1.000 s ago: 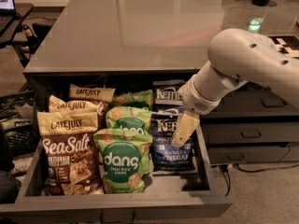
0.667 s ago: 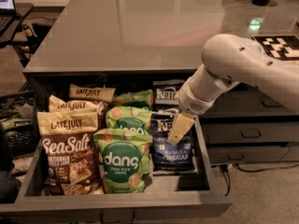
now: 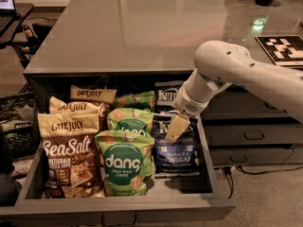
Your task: Pick blue chip bag from top drawer and place on counter
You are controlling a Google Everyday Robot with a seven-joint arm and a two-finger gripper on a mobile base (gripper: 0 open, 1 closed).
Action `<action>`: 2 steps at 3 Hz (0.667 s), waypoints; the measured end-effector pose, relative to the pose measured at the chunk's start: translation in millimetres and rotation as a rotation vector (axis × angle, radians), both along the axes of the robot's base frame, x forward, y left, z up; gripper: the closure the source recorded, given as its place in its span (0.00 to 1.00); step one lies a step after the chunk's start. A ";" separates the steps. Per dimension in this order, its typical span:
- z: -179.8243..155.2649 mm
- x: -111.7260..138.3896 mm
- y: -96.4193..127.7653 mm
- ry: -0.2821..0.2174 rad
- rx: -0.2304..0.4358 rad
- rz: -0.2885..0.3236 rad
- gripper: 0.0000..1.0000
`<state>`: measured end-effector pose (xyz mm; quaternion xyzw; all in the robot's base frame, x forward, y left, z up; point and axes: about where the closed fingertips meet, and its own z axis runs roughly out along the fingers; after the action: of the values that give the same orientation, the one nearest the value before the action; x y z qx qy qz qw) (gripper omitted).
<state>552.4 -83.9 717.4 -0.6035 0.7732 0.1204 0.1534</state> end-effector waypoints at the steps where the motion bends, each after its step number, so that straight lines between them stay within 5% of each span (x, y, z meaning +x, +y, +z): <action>1: -13.9 0.2 3.0 0.035 0.000 0.000 0.21; 2: -14.2 0.2 3.0 0.036 0.000 0.000 0.39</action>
Offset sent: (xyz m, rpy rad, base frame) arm -0.0076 0.0148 -0.0065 -0.0376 -0.0563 0.0686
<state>552.6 -80.9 703.2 -0.6012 0.7759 0.1311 0.1394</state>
